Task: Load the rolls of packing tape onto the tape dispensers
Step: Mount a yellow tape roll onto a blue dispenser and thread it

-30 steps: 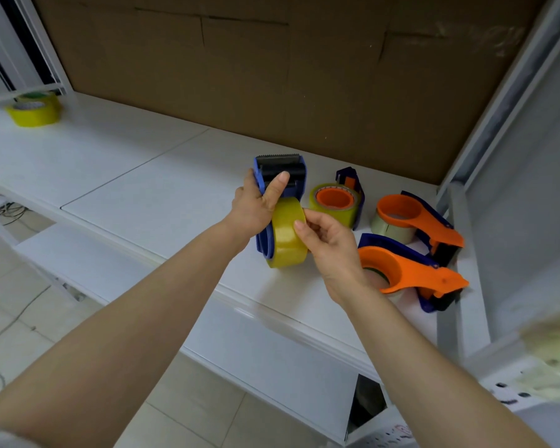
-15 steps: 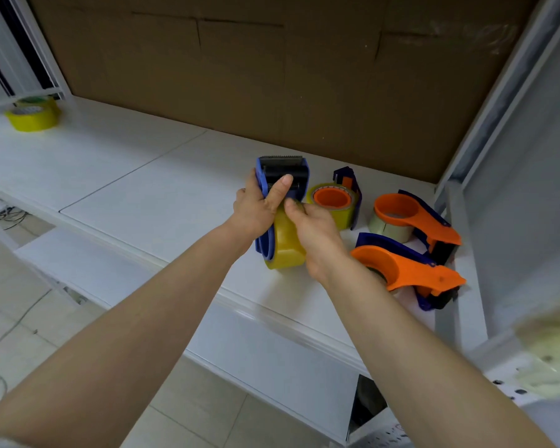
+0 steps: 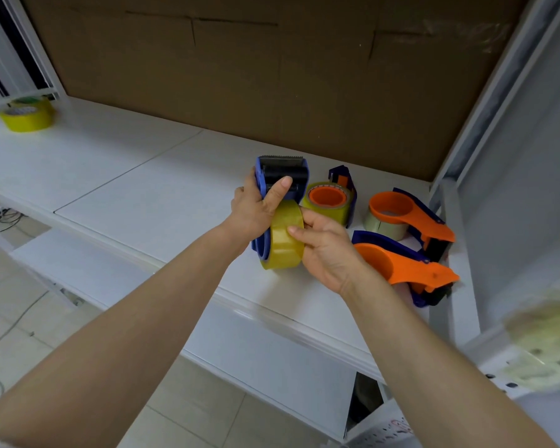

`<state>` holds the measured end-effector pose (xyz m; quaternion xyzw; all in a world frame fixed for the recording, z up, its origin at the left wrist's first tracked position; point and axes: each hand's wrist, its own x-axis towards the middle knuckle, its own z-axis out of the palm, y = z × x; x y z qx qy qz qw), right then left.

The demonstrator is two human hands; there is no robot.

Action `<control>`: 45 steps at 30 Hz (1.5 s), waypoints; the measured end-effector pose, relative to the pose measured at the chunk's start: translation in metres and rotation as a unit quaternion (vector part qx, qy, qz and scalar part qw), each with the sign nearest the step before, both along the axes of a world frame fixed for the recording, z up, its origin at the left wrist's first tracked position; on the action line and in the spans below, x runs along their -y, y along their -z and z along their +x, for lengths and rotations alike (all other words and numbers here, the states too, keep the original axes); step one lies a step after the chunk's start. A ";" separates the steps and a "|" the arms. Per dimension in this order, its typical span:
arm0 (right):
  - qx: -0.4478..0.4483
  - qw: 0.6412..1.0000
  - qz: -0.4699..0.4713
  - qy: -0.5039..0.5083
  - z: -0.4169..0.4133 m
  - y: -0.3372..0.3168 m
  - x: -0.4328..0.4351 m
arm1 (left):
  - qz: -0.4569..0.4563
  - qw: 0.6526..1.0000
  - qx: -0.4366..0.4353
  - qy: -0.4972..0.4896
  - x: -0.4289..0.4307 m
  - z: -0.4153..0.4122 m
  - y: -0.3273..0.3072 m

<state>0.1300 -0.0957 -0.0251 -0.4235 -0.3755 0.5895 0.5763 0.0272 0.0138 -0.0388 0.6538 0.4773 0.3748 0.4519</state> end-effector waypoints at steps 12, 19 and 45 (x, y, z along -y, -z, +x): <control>0.109 0.974 -0.007 0.200 -0.023 0.002 -0.001 | 0.048 0.998 -0.046 -0.015 0.026 0.006 -0.018; 0.188 0.978 -0.028 0.090 -0.011 0.000 0.010 | 0.011 0.998 -0.044 -0.037 0.033 0.005 -0.025; 0.239 0.953 0.036 0.181 -0.014 0.007 -0.002 | -0.173 0.969 0.178 0.008 0.067 -0.020 -0.021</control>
